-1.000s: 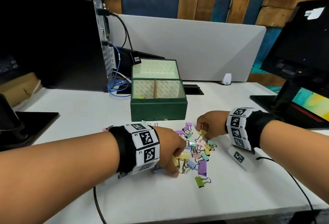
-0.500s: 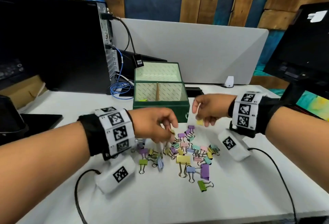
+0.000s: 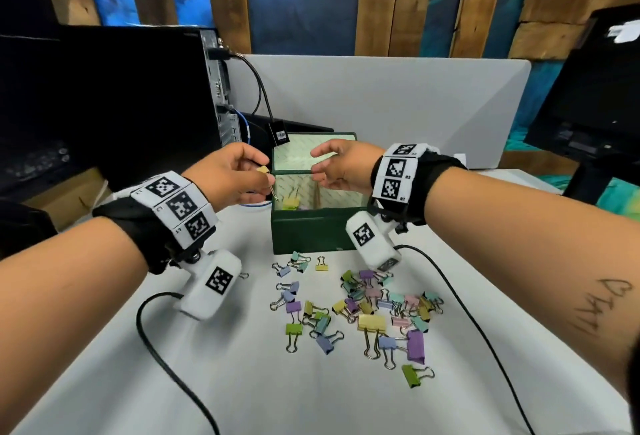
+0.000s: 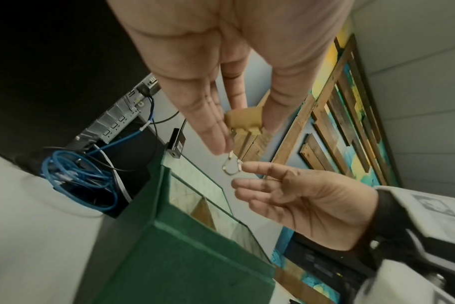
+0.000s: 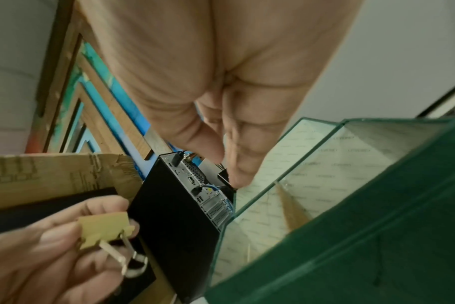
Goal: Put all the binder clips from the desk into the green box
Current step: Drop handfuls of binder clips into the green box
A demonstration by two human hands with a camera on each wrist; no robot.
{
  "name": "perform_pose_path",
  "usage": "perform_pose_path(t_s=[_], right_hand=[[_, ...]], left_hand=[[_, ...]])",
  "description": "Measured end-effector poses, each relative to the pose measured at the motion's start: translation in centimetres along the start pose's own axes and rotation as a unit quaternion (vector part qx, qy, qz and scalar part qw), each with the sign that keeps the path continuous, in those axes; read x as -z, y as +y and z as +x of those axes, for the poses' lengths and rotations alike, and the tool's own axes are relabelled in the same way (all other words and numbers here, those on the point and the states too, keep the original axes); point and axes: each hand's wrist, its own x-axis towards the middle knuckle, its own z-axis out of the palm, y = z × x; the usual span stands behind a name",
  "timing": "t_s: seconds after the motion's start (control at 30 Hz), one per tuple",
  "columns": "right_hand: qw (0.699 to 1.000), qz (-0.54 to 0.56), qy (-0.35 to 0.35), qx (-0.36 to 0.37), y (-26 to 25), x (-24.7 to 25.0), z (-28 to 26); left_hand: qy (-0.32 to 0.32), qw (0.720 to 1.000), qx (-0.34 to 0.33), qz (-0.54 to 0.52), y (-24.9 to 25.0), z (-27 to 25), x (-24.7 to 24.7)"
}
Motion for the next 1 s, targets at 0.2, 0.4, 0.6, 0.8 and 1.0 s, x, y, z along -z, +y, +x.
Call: perform_pose_path(t_s=[0.2, 0.4, 0.6, 0.8, 1.0], right_hand=[[0.984, -0.177, 0.01, 0.013, 2.2, 3.2, -3.1], [0.872, -0.469, -0.119, -0.074, 4.4, 5.5, -8.9], [0.817, -0.494, -0.262, -0.141, 6.5, 5.0, -12.2], [0.814, -0.499, -0.275, -0.113, 7.5, 3.1, -13.8], [0.797, -0.551, -0.236, -0.08, 7.8, 2.3, -14.6]], left_hand=[[0.021, 0.988, -0.039, 0.15, -1.5, 2.4, -0.5], [0.002, 0.942, -0.052, 0.331, -2.5, 4.4, -2.7], [-0.088, 0.902, -0.1, 0.411, -1.6, 3.1, -5.4], [-0.292, 0.791, -0.116, 0.525, 0.0, -1.2, -10.0], [-0.363, 0.74, -0.087, 0.56, -1.1, -4.2, -13.4]])
